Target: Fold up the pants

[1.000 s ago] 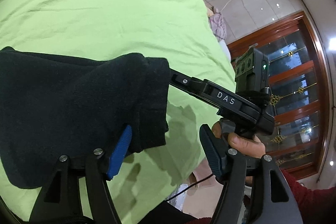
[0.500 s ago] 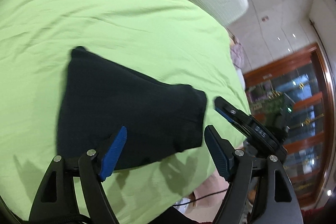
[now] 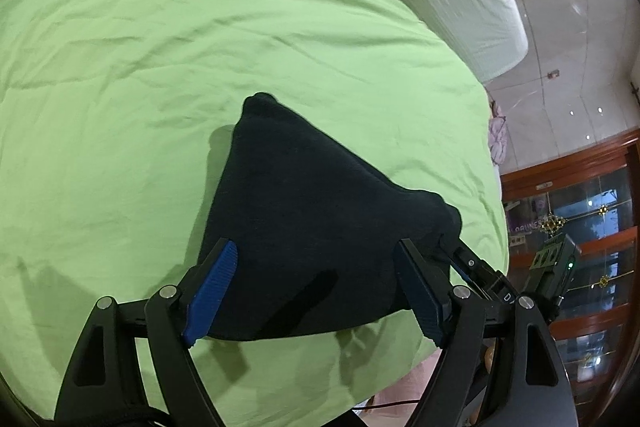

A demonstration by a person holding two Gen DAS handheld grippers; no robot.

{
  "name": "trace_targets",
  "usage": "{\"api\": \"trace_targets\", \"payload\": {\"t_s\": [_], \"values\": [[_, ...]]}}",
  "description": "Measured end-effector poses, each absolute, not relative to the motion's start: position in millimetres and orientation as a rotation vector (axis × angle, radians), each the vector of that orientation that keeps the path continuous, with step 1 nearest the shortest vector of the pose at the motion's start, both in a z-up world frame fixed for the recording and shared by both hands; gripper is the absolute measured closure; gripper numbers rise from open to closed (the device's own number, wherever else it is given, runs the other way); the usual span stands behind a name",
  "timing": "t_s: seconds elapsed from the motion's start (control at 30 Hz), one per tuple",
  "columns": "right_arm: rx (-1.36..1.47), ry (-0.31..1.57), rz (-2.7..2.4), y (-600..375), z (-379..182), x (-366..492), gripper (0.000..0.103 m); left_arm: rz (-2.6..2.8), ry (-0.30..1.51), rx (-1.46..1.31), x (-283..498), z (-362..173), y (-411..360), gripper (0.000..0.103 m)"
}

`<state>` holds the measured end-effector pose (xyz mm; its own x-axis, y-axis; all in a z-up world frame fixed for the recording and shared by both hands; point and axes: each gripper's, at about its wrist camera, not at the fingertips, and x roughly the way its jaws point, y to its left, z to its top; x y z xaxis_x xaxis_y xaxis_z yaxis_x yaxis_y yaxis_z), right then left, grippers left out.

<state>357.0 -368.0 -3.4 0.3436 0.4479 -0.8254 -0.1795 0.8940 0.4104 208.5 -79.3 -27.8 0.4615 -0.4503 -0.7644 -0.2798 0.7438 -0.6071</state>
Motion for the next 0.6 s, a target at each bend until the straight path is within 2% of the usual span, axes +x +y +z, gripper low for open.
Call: {"api": "trace_targets", "payload": {"t_s": [0.43,0.53,0.6], "values": [[0.404,1.251,0.443,-390.0,-32.6,359.5,0.026,-0.106,1.145,-0.768,217.3,-49.3,-74.8,0.020],[0.416,1.275,0.448,-396.3,-39.1,361.8,0.038,-0.105,1.148,-0.761,218.8,-52.0,-75.4,0.020],[0.423,1.291,0.437,-404.3,-43.5,363.9,0.054,-0.110,1.148,-0.760,220.7,-53.7,-75.3,0.020]]}}
